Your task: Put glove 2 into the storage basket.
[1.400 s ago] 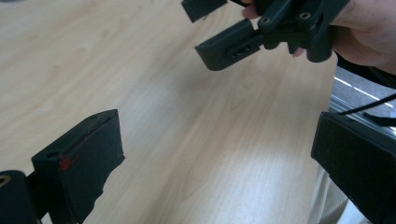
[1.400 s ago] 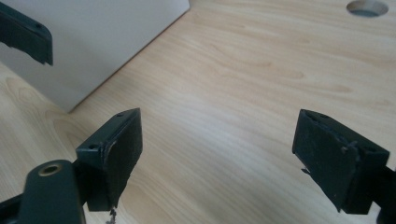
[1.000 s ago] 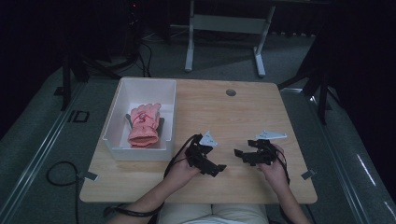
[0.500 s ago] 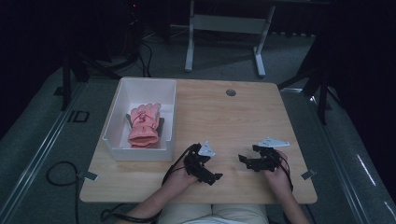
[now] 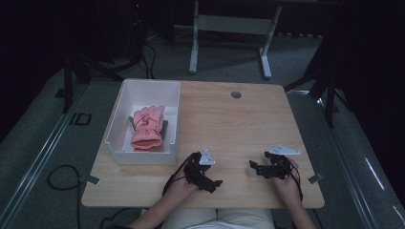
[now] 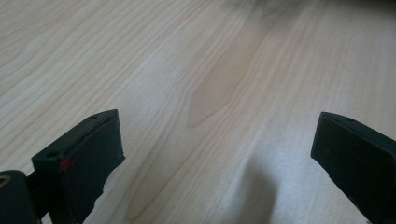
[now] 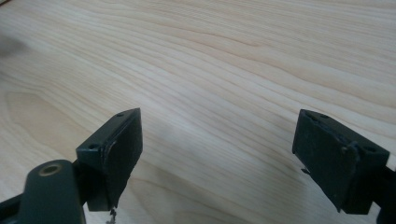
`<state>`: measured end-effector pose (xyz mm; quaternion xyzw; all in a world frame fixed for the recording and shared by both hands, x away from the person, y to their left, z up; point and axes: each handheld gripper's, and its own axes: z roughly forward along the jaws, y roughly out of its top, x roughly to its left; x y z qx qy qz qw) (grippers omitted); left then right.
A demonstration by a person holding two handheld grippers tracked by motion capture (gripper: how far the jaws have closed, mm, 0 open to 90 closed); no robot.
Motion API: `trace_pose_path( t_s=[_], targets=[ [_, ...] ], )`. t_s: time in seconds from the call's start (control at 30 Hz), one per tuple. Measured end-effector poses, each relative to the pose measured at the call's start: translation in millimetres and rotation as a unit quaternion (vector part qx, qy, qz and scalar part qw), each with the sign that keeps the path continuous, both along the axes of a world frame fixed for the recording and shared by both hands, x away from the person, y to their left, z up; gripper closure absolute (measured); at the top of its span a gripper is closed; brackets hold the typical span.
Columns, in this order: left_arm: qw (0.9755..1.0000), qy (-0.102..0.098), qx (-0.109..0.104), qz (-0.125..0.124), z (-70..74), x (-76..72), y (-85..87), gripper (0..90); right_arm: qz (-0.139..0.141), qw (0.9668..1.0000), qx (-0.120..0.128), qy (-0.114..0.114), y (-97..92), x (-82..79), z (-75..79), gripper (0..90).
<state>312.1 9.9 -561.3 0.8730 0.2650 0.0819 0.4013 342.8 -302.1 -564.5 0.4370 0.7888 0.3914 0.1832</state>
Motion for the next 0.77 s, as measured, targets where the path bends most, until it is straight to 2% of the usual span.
trace_pose_path(
  t_s=[0.07, 0.13, 0.27, 0.4, 0.6, 0.77],
  targets=[
    [1.0, -0.003, -0.005, 0.006, -0.7, -1.0, 1.5, 2.0, -0.007, 1.0, 0.0, 0.004, -3.2, 0.6, -0.6, 15.9],
    [0.9999, -0.009, -0.005, 0.012, -1.8, -2.0, 3.0, 2.0, -0.01, 0.9999, -0.003, -0.006, -6.0, 0.2, -0.1, 15.7],
    [0.9994, -0.018, -0.014, 0.026, -2.6, -3.9, 6.4, 2.0, -0.016, 0.9998, -0.003, -0.01, -9.0, -1.1, 0.1, 15.4],
    [0.999, -0.022, -0.024, 0.032, -2.5, -5.7, 9.3, 2.0, -0.012, 0.9999, -0.006, -0.007, -8.7, -0.9, 0.0, 15.4],
    [0.9987, -0.026, -0.025, 0.036, -4.1, -6.3, 10.5, 2.0, -0.006, 0.9999, -0.008, -0.005, -8.1, -0.6, -0.3, 15.2],
    [0.9987, -0.031, -0.021, 0.034, -4.9, -6.9, 10.2, 2.0, -0.013, 0.9999, -0.006, -0.001, -9.3, 0.1, -0.5, 15.2]
  ],
)
